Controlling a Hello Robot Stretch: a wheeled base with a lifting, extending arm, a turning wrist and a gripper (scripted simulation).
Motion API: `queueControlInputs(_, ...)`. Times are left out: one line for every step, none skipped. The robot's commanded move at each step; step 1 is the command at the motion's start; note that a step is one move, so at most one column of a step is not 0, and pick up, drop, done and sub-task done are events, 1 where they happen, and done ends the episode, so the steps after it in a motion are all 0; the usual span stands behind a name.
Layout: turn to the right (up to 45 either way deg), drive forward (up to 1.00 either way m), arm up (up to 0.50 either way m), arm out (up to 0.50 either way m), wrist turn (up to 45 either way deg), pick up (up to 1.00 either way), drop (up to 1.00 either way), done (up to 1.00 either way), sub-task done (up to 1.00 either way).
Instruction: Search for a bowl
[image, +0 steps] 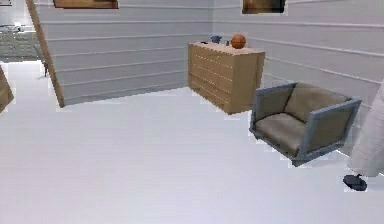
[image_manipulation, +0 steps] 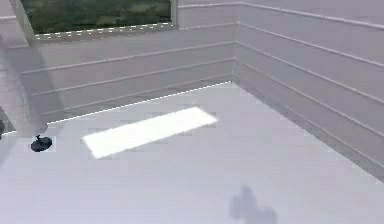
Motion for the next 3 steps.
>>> queueControlInputs(0.0, 1.0, 0.0, 0.0, 0.0, 0.0, 0.0, 0.0, 0.0)
queueControlInputs(0.0, 1.0, 0.0, 0.0, 0.0, 0.0, 0.0, 0.0, 0.0)
queueControlInputs(-3.0, 0.0, 0.0, 0.0, 0.0, 0.0, 0.0, 0.0, 0.0)
